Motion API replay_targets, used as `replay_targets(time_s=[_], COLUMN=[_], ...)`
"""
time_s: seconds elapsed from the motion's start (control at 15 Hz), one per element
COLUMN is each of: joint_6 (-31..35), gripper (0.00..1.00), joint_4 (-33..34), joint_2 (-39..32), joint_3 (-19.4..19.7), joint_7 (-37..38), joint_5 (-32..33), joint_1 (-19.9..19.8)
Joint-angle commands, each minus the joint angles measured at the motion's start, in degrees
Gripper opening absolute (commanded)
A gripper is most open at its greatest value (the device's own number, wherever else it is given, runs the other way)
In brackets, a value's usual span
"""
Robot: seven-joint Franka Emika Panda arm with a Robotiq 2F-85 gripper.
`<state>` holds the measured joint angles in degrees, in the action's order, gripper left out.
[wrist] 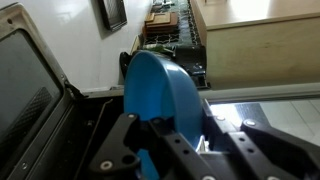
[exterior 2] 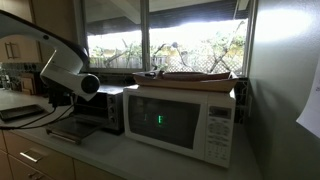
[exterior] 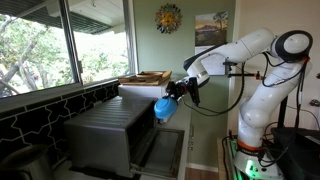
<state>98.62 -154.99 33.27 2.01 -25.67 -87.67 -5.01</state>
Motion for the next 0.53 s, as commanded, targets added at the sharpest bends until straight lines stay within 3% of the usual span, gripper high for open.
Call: replay_targets(time_s=[0.0,0.27,0.47], joint_6=[-1.2,-1.9,-1.3], gripper=[0.03,0.03,0.03], joint_4=[-0.1,-4.0,-2.9], joint_2=[-1.1,-4.6,-10.5], joint_3=[-0.5,-0.3,-1.2], joint_7=[-0.3,-4.6,-9.0], joint_5=[-0.1,-6.1,-11.7], joint_1=[-0.9,0.0,0.3])
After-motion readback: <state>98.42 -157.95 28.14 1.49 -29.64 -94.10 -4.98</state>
